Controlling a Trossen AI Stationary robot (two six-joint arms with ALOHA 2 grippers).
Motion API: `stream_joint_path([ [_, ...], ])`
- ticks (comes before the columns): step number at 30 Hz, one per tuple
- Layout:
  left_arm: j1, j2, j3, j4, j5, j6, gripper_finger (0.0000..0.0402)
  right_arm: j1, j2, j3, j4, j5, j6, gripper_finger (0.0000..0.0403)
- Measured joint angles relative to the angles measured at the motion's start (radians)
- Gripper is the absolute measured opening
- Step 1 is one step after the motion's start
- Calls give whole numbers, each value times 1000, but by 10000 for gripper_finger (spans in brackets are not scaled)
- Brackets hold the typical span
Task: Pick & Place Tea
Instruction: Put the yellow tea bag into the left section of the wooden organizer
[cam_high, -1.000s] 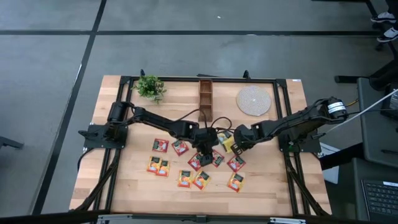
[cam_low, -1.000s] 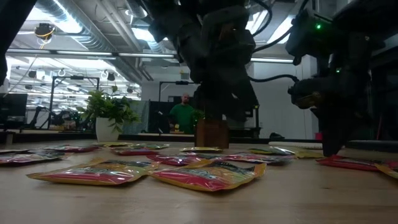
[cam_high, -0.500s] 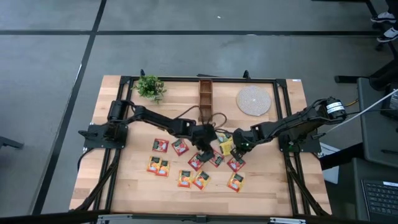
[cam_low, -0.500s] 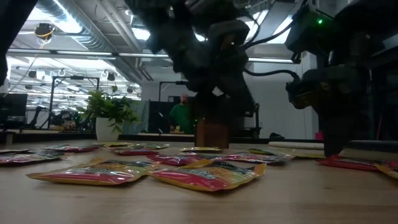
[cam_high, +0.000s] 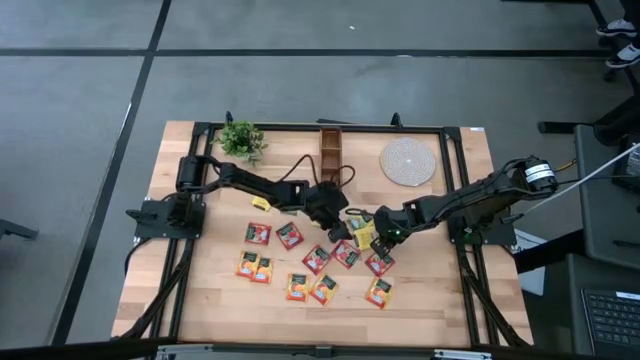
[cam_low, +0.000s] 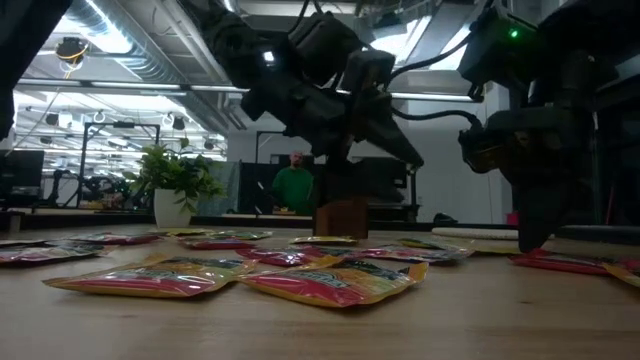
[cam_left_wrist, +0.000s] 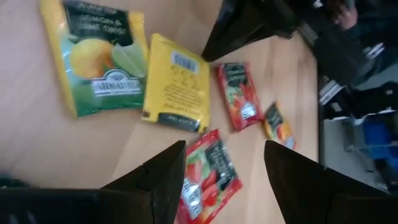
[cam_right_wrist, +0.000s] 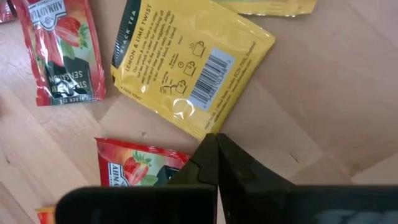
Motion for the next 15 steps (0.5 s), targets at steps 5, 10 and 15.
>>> stream_joint_path([
  [5, -5, 2, 0, 21, -20, -19, 212, 0, -1, 0, 3, 2, 2, 0],
  [10, -6, 6, 0, 13, -29, -31, 212, 0, -1, 1, 9, 2, 1, 0],
  [15, -23, 49, 0, 54, -50, -100, 212, 0, -1, 1, 16, 2, -1, 0],
])
